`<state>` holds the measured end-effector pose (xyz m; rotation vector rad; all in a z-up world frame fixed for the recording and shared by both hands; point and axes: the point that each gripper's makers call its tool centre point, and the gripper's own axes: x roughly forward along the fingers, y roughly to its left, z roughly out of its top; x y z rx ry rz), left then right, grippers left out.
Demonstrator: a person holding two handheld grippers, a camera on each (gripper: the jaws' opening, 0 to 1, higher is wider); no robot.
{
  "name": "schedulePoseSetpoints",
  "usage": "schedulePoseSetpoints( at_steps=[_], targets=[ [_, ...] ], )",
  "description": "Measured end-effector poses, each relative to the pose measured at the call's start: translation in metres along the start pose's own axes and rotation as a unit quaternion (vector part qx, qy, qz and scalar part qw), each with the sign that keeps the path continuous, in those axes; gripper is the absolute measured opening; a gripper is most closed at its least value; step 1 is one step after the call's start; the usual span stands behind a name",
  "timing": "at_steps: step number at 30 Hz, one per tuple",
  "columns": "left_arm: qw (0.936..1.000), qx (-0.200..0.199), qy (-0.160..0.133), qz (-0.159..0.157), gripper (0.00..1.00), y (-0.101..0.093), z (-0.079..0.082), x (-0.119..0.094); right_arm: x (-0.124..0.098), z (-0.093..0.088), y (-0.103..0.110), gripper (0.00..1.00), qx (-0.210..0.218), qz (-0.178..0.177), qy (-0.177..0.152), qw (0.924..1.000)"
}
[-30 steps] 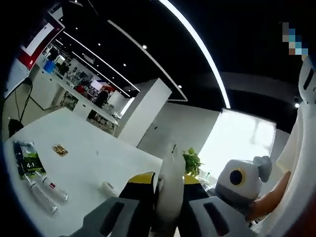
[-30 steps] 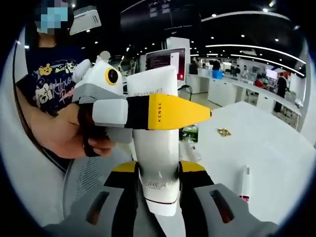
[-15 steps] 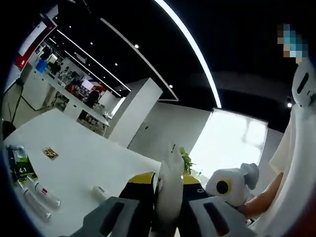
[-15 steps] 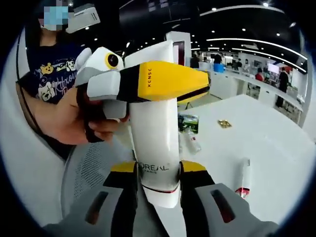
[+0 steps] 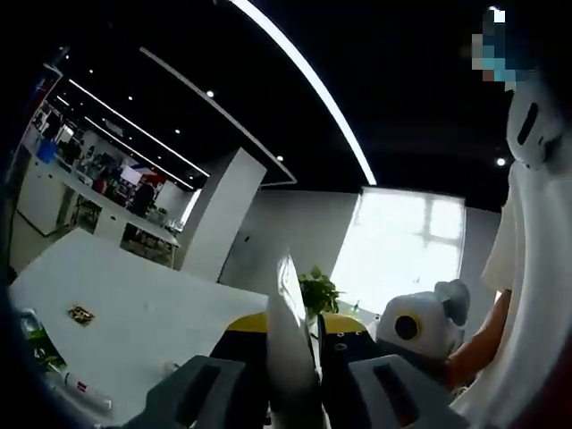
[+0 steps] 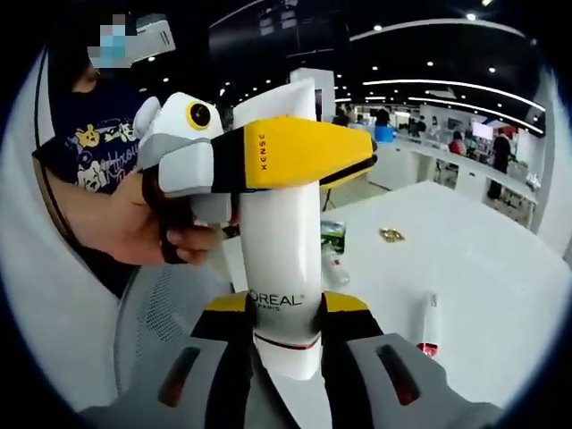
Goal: Arrange the skincare products in the storage area until every visible bottle or jar stands upright without overlapping.
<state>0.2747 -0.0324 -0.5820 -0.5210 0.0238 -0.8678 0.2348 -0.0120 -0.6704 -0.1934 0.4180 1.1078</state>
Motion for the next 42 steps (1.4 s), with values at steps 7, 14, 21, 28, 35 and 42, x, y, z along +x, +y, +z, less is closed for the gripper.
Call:
schedulePoseSetpoints(
  at_steps=[7,14,21,28,35,42],
  targets=[
    [0.9999,0.001,0.016,-0.003,0.22,0.0,-0.009,0.003,-0.007,0.006,-0.011,0.25,0.051,-0.008,-0.034,0.9981],
    [0.9996,-0.004,0.022,-0.018,0.21,-0.002,-0.011,0.004,-0.013,0.013,-0.018,0.26,0.058,-0.016,-0.048,0.997],
    [0.9994,0.01,0.024,-0.025,0.22,-0.006,-0.014,0.004,-0.014,0.019,-0.015,0.26,0.07,-0.019,-0.067,0.9951],
    [0.9983,-0.003,0.057,-0.013,0.18,-0.004,-0.026,-0.001,-0.009,0.009,-0.01,0.28,0.076,-0.01,-0.046,0.996],
    [0.9969,0.011,0.076,-0.013,0.15,-0.005,-0.032,-0.005,-0.005,0.001,-0.002,0.29,0.08,0.012,-0.028,0.9963],
    [0.9961,0.0,0.088,-0.007,0.14,0.001,-0.036,-0.01,-0.004,-0.009,0.003,0.34,0.054,0.035,-0.014,0.9978]
  ],
)
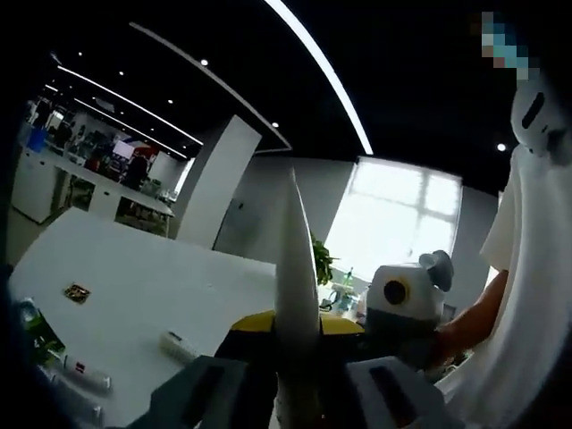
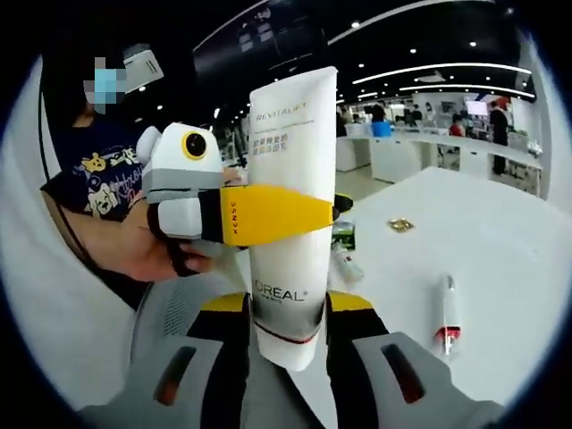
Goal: Arrange the skincare products in the storage area until every visible bottle or jar stands upright without overlapping.
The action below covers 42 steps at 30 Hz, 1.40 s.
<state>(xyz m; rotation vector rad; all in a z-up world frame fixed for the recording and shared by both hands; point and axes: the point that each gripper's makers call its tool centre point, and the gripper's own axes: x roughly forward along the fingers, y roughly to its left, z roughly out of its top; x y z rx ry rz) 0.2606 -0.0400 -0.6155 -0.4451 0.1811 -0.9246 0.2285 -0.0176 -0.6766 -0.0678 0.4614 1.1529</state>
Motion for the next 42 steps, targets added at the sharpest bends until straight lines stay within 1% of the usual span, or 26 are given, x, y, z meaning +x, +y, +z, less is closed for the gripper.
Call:
schedulePoseSetpoints(
  at_steps=[2,4,5,6,7,9,10,11,12,14,16,17,18,20,22,23,26,29,31,32,34,36,37,39,42],
  targets=[
    [1.0,0.004,0.0,0.003,0.14,0.001,0.0,-0.001,-0.003,-0.003,0.0,0.39,-0.002,0.006,0.005,1.0],
    [0.9999,0.01,0.007,0.009,0.14,0.006,-0.003,-0.003,-0.005,-0.011,0.002,0.43,-0.008,0.026,0.022,0.9994],
    [0.9998,0.013,0.012,0.011,0.14,0.008,-0.006,-0.004,-0.008,-0.016,0.001,0.43,-0.014,0.036,0.036,0.9986],
    [0.9997,0.015,0.017,0.011,0.14,0.008,-0.008,-0.005,-0.009,-0.017,0.001,0.43,-0.015,0.036,0.037,0.9985],
    [0.9993,0.017,0.032,0.008,0.14,0.009,-0.014,-0.007,-0.013,-0.018,-0.003,0.43,-0.021,0.04,0.043,0.9981],
    [0.998,0.035,0.052,0.008,0.14,0.009,-0.022,-0.009,-0.019,-0.015,-0.006,0.44,-0.018,0.044,0.043,0.9979],
    [0.9973,0.036,0.064,0.005,0.14,0.009,-0.027,-0.01,-0.022,-0.013,-0.008,0.45,-0.02,0.044,0.042,0.9979],
    [0.9971,0.037,0.067,0.004,0.14,0.008,-0.028,-0.01,-0.027,-0.007,-0.014,0.46,-0.029,0.039,0.037,0.9981],
    [0.9962,0.041,0.077,0.0,0.14,0.008,-0.032,-0.011,-0.028,-0.005,-0.015,0.46,-0.029,0.039,0.036,0.9982],
    [0.9943,0.049,0.094,-0.007,0.14,0.006,-0.039,-0.013,-0.036,0.005,-0.022,0.47,-0.031,0.041,0.033,0.9981],
    [0.9921,0.052,0.114,-0.013,0.14,0.003,-0.047,-0.013,-0.044,0.017,-0.022,0.46,-0.053,0.06,0.036,0.9962],
    [0.9912,0.056,0.119,-0.016,0.14,0.002,-0.049,-0.013,-0.046,0.021,-0.022,0.46,-0.066,0.063,0.036,0.9952],
    [0.9894,0.06,0.131,-0.022,0.14,0.0,-0.054,-0.014,-0.049,0.031,-0.022,0.47,-0.086,0.065,0.03,0.9937],
    [0.9874,0.063,0.142,-0.031,0.14,-0.004,-0.058,-0.013,-0.052,0.039,-0.017,0.48,-0.096,0.079,0.03,0.9918],
    [0.9843,0.069,0.156,-0.047,0.14,-0.011,-0.064,-0.012,-0.054,0.046,-0.012,0.46,-0.116,0.094,0.036,0.9882],
    [0.983,0.07,0.161,-0.054,0.14,-0.014,-0.066,-0.011,-0.054,0.049,-0.008,0.45,-0.137,0.1,0.04,0.9846],
    [0.9788,0.076,0.177,-0.07,0.14,-0.022,-0.071,-0.01,-0.052,0.048,-0.002,0.42,-0.165,0.112,0.066,0.9776],
    [0.9762,0.081,0.183,-0.084,0.14,-0.028,-0.07,-0.01,-0.048,0.044,0.007,0.4,-0.171,0.132,0.08,0.9731],
    [0.9749,0.083,0.187,-0.089,0.14,-0.029,-0.071,-0.01,-0.048,0.042,0.009,0.35,-0.174,0.14,0.087,0.9708],
    [0.9732,0.087,0.191,-0.095,0.14,-0.031,-0.072,-0.011,-0.048,0.04,0.009,0.33,-0.175,0.142,0.094,0.9698],
    [0.9717,0.09,0.195,-0.098,0.14,-0.033,-0.072,-0.011,-0.049,0.038,0.01,0.27,-0.174,0.147,0.104,0.9682],
    [0.9689,0.093,0.202,-0.108,0.14,-0.036,-0.074,-0.012,-0.052,0.039,0.017,0.18,-0.173,0.169,0.108,0.9642],
    [0.9678,0.093,0.204,-0.114,0.14,-0.038,-0.075,-0.013,-0.053,0.04,0.02,0.17,-0.164,0.176,0.105,0.9647],
    [0.9658,0.098,0.203,-0.127,0.14,-0.043,-0.074,-0.013,-0.053,0.042,0.024,0.16,-0.162,0.189,0.107,0.9626],
    [0.9626,0.104,0.205,-0.143,0.14,-0.05,-0.074,-0.01,-0.055,0.039,0.031,0.15,-0.154,0.209,0.123,0.9576]
  ],
)
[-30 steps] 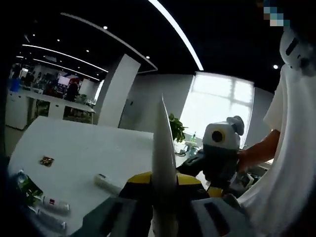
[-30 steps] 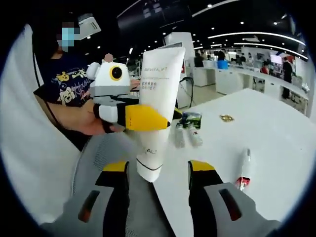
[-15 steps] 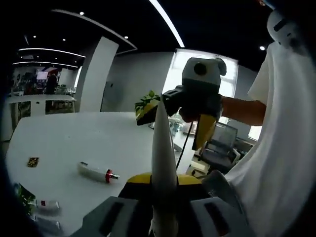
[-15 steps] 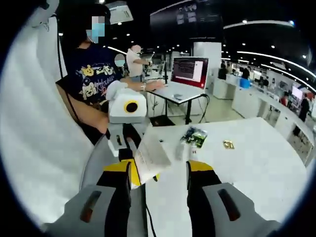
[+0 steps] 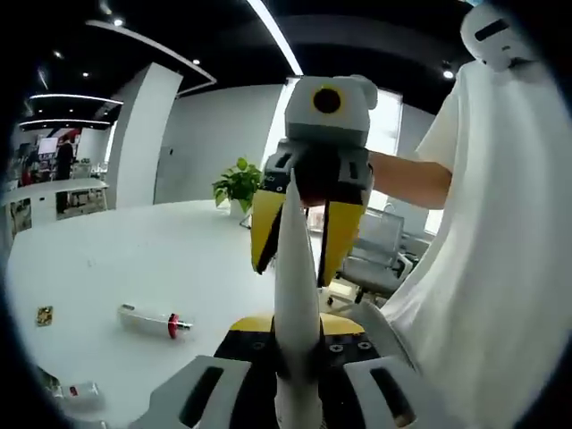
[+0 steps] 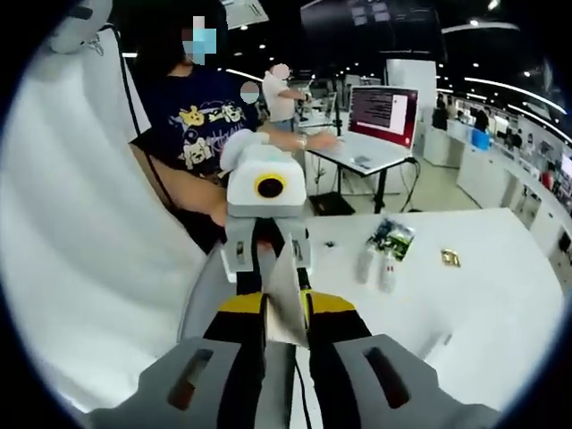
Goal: Arrange the skincare products in the storage area until every visible bottle or jar stands upright without overlapping.
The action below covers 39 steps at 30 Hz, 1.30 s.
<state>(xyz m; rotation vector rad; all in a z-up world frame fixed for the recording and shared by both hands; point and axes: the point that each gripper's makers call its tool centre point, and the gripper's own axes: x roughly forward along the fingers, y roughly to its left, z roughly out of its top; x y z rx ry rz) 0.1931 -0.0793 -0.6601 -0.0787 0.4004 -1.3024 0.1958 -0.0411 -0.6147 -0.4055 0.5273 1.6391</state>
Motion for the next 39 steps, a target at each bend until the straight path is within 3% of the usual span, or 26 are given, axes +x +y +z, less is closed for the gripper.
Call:
schedulePoseSetpoints(
  at_steps=[4,6,8,11,14,19,21,24,31,32,34,39],
  targets=[
    [0.9998,0.018,0.003,-0.012,0.14,-0.006,0.002,0.003,0.001,-0.001,0.007,0.12,0.004,0.015,0.02,0.9997],
    [0.9993,0.034,-0.004,-0.018,0.15,-0.007,0.004,0.002,-0.001,0.002,0.01,0.08,0.045,0.018,0.017,0.9987],
    [0.9989,0.037,-0.011,-0.026,0.16,-0.009,0.005,0.0,-0.002,0.006,0.012,0.06,0.019,0.01,0.011,0.9997],
    [0.9981,0.05,-0.009,-0.034,0.18,-0.013,0.002,-0.001,0.003,0.006,0.016,0.04,0.027,0.01,0.02,0.9994],
    [0.9984,0.04,-0.012,-0.039,0.2,-0.013,0.0,-0.001,0.004,0.006,0.016,0.04,0.038,0.012,0.024,0.9989],
    [0.999,0.002,-0.041,0.014,0.24,0.006,0.008,-0.007,0.0,0.015,-0.001,0.03,0.064,-0.003,0.002,0.998],
    [0.9985,0.009,-0.018,0.051,0.29,0.021,-0.004,-0.013,-0.004,0.021,-0.011,0.03,0.065,-0.013,-0.008,0.9978],
    [0.9957,0.006,-0.011,0.091,0.33,0.035,-0.012,-0.021,-0.006,0.024,-0.027,0.03,0.066,-0.029,-0.007,0.9973],
    [0.9763,0.021,0.011,0.215,0.42,0.069,-0.024,-0.053,-0.01,0.026,-0.078,0.04,0.092,-0.085,-0.019,0.992],
    [0.9693,0.032,0.024,0.243,0.42,0.074,-0.027,-0.061,-0.011,0.026,-0.084,0.04,0.096,-0.09,-0.022,0.991],
    [0.9468,0.07,0.037,0.312,0.42,0.087,-0.028,-0.077,-0.015,0.026,-0.1,0.04,0.102,-0.102,-0.023,0.9892],
    [0.9398,0.071,0.035,0.332,0.43,0.083,-0.038,-0.076,-0.031,0.039,-0.15,0.04,0.137,-0.167,-0.062,0.9744]
  ],
)
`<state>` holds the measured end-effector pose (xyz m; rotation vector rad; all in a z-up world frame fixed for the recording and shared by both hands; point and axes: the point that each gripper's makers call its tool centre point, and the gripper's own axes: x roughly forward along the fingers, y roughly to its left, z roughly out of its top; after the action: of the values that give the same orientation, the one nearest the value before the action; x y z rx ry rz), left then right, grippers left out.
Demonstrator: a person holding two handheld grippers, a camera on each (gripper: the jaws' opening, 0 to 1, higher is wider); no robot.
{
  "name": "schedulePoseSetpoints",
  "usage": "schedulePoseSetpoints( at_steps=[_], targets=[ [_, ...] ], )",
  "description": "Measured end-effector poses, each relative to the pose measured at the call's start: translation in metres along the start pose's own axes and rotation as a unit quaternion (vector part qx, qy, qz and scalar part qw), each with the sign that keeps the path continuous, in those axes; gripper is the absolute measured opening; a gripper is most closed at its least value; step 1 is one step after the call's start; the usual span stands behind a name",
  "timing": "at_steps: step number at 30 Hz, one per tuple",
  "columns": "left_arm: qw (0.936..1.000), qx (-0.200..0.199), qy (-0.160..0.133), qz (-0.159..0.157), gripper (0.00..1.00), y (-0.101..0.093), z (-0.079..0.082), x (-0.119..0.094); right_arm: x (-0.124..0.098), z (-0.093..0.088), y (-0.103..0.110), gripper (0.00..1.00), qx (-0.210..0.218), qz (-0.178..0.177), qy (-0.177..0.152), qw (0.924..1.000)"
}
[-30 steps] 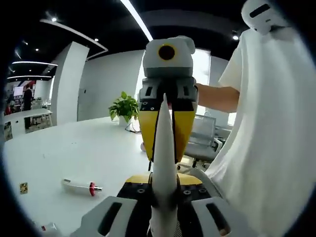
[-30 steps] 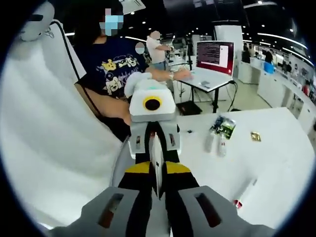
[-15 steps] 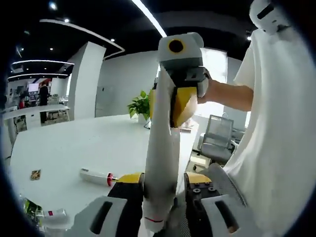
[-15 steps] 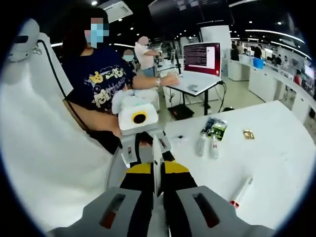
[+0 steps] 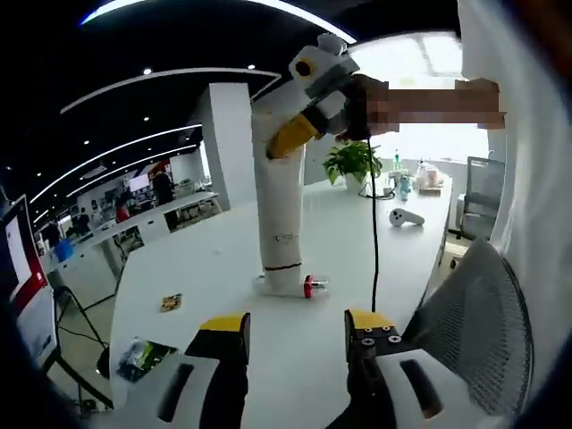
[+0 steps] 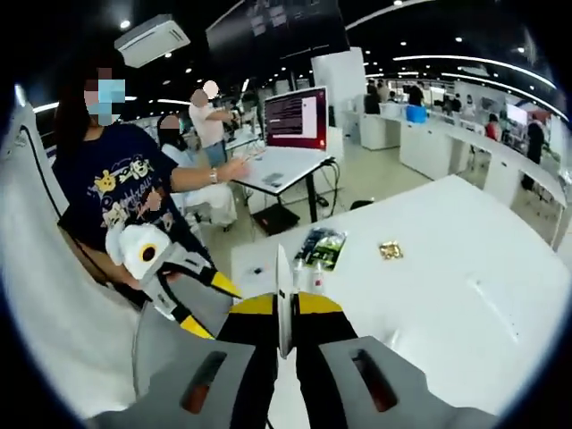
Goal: Arrange the skincare products in the storage area until every visible bottle or jar stands upright without overlapping.
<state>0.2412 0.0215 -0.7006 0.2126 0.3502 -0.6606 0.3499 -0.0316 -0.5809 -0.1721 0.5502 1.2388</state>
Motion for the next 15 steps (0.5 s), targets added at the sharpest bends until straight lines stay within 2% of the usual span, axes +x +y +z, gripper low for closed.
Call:
schedulePoseSetpoints(
  at_steps=[3,4,5,6,8,9,13,15],
  targets=[
    [0.9989,-0.035,-0.009,0.03,0.42,0.006,-0.008,0.003,-0.003,0.017,-0.023,0.04,0.009,-0.02,-0.02,0.9996],
    [0.9989,-0.028,0.0,0.038,0.39,0.008,-0.012,0.003,-0.004,0.019,-0.026,0.04,0.014,-0.017,-0.019,0.9996],
    [0.9984,0.01,0.013,0.055,0.35,0.016,-0.015,0.002,-0.006,0.023,-0.032,0.04,0.015,-0.019,-0.019,0.9995],
    [0.9977,0.014,-0.002,0.066,0.33,0.02,-0.009,0.001,-0.008,0.026,-0.037,0.04,0.014,-0.025,-0.021,0.9994],
    [0.998,-0.013,-0.014,0.061,0.33,0.021,-0.008,0.001,-0.01,0.029,-0.046,0.04,0.009,-0.029,-0.016,0.9994],
    [0.9973,-0.026,-0.001,0.068,0.34,0.025,-0.014,0.002,-0.012,0.029,-0.056,0.04,0.003,-0.041,-0.009,0.9991],
    [0.997,-0.01,0.01,0.076,0.34,0.024,-0.019,0.006,-0.018,0.022,-0.09,0.04,0.005,-0.079,0.018,0.9967],
    [0.9967,0.015,0.035,0.072,0.34,0.021,-0.027,0.008,-0.021,0.019,-0.106,0.04,0.006,-0.093,0.027,0.9953]
  ],
)
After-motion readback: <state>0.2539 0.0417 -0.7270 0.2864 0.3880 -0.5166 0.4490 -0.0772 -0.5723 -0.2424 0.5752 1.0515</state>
